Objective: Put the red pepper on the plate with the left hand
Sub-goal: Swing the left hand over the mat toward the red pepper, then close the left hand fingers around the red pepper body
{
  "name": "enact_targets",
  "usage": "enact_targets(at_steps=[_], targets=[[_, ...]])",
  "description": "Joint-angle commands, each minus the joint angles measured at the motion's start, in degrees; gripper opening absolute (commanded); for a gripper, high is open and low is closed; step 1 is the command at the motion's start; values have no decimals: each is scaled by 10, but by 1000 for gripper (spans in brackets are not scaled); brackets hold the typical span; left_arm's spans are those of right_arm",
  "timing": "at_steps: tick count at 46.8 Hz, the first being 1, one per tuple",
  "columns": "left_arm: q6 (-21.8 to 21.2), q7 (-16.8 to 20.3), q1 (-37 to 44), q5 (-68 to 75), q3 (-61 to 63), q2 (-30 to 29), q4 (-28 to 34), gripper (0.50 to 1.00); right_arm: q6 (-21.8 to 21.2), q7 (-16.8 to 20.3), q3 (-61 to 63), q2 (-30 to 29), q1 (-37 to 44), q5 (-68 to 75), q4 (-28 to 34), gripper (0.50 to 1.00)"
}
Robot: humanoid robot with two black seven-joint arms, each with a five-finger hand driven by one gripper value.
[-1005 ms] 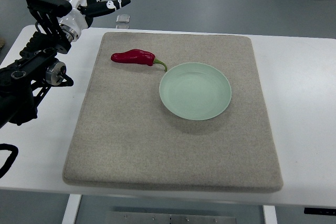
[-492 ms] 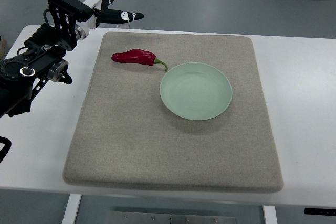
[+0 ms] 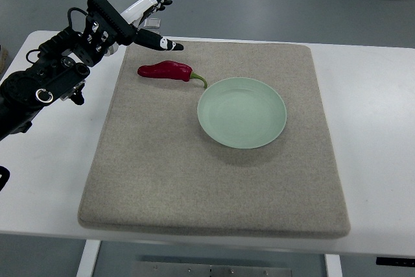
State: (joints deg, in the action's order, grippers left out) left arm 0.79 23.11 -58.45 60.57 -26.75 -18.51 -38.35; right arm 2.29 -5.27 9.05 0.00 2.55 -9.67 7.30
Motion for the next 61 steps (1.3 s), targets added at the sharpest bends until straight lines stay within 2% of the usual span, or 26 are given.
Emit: enact_targets(at_steps=[1,11,16,19,21,26,40,51,61], targets=[[-9,-5,-3,33,0,0,1,981,0,0,0,0,0,0,0,932],[-27,-35,-4,61,17,3,11,981,0,0,0,0,0,0,0,932],[-29,-37,-4,65,21,4,12,979,0,0,0,0,0,0,0,932],[-29,-39,-7,65,28,5,12,964,0,0,0,0,0,0,0,932],[-30,-39,-10,67,35,6,13,930,0,0,0,0,0,0,0,932],[-30,-39,-13,82,48,12,23,913,0,0,0,0,0,0,0,932],[-41,-50,-22,175,60,36,72,911,0,0,0,0,0,0,0,932],[-52,-49,-24,202,96,46,88,887,1,0,0,0,0,0,0,932],[-58,-50,-25,203,106,47,88,844,0,0,0,0,0,0,0,932]])
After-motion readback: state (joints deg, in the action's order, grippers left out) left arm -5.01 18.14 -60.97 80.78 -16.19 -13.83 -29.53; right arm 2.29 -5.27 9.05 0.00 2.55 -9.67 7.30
